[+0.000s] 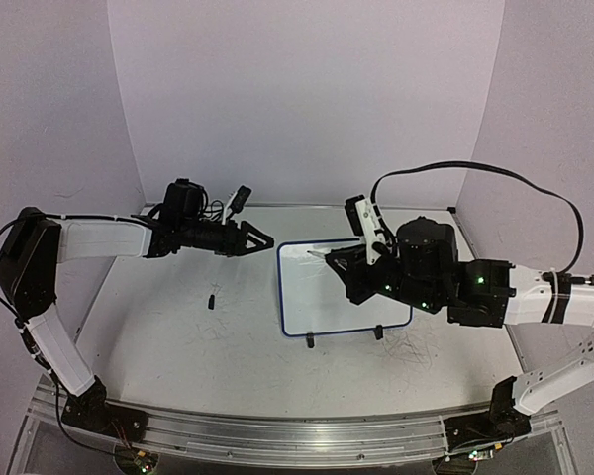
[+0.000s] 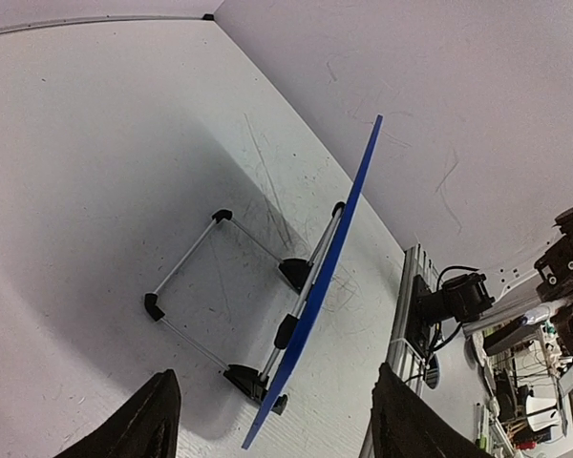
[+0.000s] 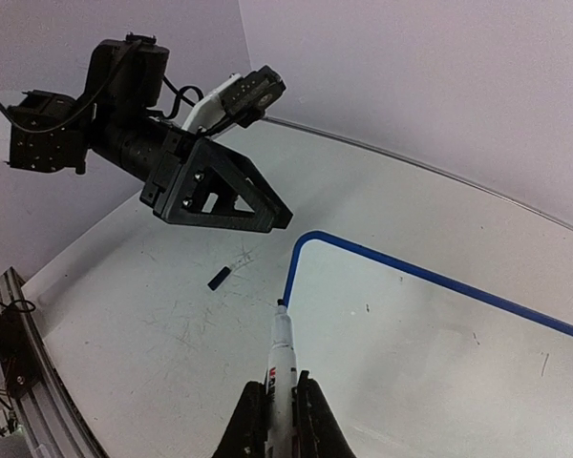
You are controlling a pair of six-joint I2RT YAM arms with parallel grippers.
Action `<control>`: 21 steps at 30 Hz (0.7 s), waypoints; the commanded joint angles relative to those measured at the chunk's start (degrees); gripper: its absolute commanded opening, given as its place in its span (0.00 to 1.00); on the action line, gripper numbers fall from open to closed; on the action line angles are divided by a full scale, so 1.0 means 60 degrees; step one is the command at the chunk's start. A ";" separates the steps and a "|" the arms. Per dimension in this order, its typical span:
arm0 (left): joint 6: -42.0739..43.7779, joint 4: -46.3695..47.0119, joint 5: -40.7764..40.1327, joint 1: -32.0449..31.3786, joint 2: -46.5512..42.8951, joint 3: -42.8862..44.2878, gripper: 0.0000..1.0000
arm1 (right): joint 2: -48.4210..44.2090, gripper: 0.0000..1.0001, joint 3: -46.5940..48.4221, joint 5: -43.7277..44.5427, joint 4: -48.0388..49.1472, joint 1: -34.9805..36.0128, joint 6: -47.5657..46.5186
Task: Write a sentence on the whiteboard
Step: Hold the whiteboard at the center of the board.
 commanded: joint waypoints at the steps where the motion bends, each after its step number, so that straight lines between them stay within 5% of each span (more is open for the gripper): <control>1: -0.0013 0.0955 0.0677 -0.0274 -0.0029 -0.0046 0.68 | 0.0645 0.00 0.0280 -0.0007 0.0566 0.0106 -0.0230; 10: -0.0183 0.1304 0.0881 -0.0438 0.0436 0.0084 0.52 | 0.1061 0.00 0.0102 0.0917 0.1137 0.0110 -0.0587; 21: -0.0259 0.1575 0.1233 -0.0593 0.0831 0.0233 0.38 | 0.1467 0.00 0.0001 0.0738 0.1748 0.0108 -0.2978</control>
